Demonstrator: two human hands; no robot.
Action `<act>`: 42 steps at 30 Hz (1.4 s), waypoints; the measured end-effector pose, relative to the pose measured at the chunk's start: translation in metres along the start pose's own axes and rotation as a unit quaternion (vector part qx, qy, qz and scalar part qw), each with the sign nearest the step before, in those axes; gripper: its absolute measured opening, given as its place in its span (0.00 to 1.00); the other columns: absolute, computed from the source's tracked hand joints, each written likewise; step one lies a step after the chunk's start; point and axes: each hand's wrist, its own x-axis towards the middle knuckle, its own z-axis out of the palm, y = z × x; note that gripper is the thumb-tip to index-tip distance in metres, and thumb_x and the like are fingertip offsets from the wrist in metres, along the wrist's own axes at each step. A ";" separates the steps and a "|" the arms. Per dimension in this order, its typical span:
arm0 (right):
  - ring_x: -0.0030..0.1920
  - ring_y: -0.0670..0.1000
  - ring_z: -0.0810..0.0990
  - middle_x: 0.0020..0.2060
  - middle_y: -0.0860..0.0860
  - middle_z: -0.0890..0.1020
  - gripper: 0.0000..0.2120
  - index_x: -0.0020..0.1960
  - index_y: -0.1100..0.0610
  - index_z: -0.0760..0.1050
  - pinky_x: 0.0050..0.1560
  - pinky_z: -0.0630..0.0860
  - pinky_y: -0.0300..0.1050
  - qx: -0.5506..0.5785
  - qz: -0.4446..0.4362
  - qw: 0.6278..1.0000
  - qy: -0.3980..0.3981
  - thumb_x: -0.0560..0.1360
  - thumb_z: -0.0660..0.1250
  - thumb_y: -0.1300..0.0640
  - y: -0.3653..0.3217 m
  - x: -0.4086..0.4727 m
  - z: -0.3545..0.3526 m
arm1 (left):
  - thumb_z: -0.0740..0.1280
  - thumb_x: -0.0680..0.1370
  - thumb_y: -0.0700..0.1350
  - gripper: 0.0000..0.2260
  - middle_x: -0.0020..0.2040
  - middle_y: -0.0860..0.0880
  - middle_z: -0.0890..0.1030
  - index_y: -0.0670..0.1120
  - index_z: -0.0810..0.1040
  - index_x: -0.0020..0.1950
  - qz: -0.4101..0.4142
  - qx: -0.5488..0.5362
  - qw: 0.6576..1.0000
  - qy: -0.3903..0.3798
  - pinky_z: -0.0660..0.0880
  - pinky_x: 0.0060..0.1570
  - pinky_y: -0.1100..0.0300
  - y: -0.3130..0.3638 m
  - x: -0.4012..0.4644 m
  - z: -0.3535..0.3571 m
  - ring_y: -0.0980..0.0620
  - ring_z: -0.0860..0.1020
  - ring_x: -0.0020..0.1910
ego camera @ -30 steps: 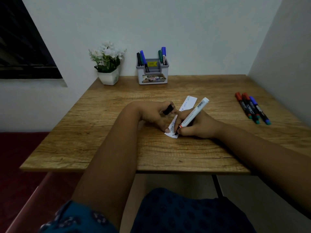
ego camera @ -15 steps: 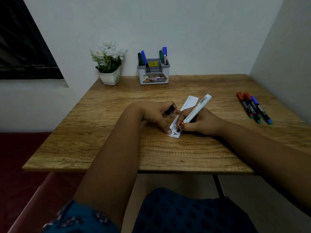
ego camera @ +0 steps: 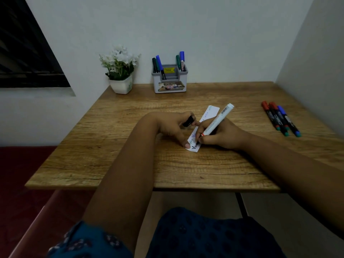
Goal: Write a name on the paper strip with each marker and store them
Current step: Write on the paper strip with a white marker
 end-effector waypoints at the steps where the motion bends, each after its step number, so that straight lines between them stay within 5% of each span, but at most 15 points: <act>1: 0.45 0.51 0.84 0.41 0.52 0.86 0.02 0.43 0.58 0.83 0.50 0.81 0.52 0.000 0.000 1.000 0.001 0.71 0.72 0.62 0.001 0.000 0.000 | 0.78 0.68 0.45 0.34 0.56 0.64 0.68 0.51 0.64 0.67 0.000 0.002 1.000 -0.001 0.68 0.66 0.53 0.000 0.000 0.000 0.52 0.67 0.66; 9: 0.46 0.50 0.84 0.42 0.52 0.86 0.03 0.44 0.58 0.83 0.51 0.82 0.51 0.013 0.010 1.000 -0.003 0.71 0.73 0.64 0.002 0.000 0.000 | 0.79 0.67 0.45 0.33 0.57 0.63 0.71 0.51 0.65 0.66 -0.002 -0.002 1.000 0.005 0.69 0.57 0.57 -0.001 0.001 0.000 0.55 0.69 0.61; 13: 0.38 0.47 0.80 0.44 0.62 0.83 0.05 0.44 0.61 0.80 0.40 0.77 0.42 0.184 0.044 0.981 0.042 0.72 0.68 0.70 0.000 0.001 -0.007 | 0.78 0.68 0.48 0.30 0.60 0.54 0.72 0.53 0.65 0.64 0.000 0.004 1.000 0.006 0.71 0.58 0.53 -0.003 0.002 0.000 0.52 0.71 0.61; 15: 0.39 0.47 0.80 0.44 0.60 0.82 0.06 0.45 0.62 0.77 0.40 0.77 0.41 0.226 0.045 0.973 0.025 0.69 0.67 0.69 0.002 0.002 -0.009 | 0.77 0.69 0.49 0.29 0.60 0.53 0.72 0.53 0.65 0.64 -0.002 0.009 1.000 0.009 0.71 0.56 0.54 -0.002 0.002 0.000 0.51 0.71 0.60; 19: 0.53 0.60 0.82 0.47 0.60 0.85 0.09 0.43 0.57 0.83 0.56 0.79 0.52 0.155 0.031 0.987 -0.015 0.70 0.70 0.69 0.004 0.002 -0.008 | 0.78 0.68 0.50 0.32 0.63 0.52 0.72 0.53 0.64 0.66 -0.002 0.013 1.000 0.014 0.70 0.58 0.54 0.000 0.003 0.001 0.52 0.71 0.61; 24: 0.45 0.50 0.84 0.42 0.51 0.86 0.05 0.44 0.62 0.81 0.46 0.80 0.42 0.066 0.008 0.998 0.001 0.70 0.71 0.68 0.004 0.002 -0.003 | 0.78 0.68 0.49 0.32 0.63 0.52 0.71 0.52 0.64 0.66 -0.006 0.019 1.000 0.018 0.70 0.57 0.56 -0.001 0.004 0.001 0.52 0.70 0.61; 33: 0.46 0.59 0.83 0.40 0.57 0.85 0.09 0.41 0.64 0.80 0.48 0.79 0.58 0.031 0.001 0.999 0.017 0.66 0.71 0.57 0.005 0.001 -0.002 | 0.78 0.69 0.49 0.33 0.63 0.53 0.70 0.51 0.64 0.68 -0.010 0.030 0.999 0.019 0.69 0.56 0.56 0.001 0.004 0.001 0.52 0.70 0.62; 36: 0.50 0.59 0.84 0.41 0.56 0.85 0.03 0.39 0.61 0.81 0.55 0.78 0.61 0.033 0.008 0.999 0.012 0.68 0.72 0.61 0.004 0.001 -0.004 | 0.78 0.69 0.50 0.33 0.65 0.52 0.70 0.52 0.64 0.68 -0.012 0.032 0.999 0.020 0.71 0.59 0.53 0.001 0.004 0.000 0.51 0.70 0.62; 42: 0.48 0.58 0.84 0.42 0.57 0.85 0.01 0.42 0.62 0.81 0.52 0.78 0.63 0.024 0.008 0.999 0.024 0.71 0.73 0.65 0.003 0.002 -0.001 | 0.78 0.68 0.49 0.32 0.64 0.52 0.71 0.52 0.65 0.66 -0.007 0.029 0.999 0.018 0.71 0.61 0.52 0.000 0.004 0.000 0.51 0.70 0.62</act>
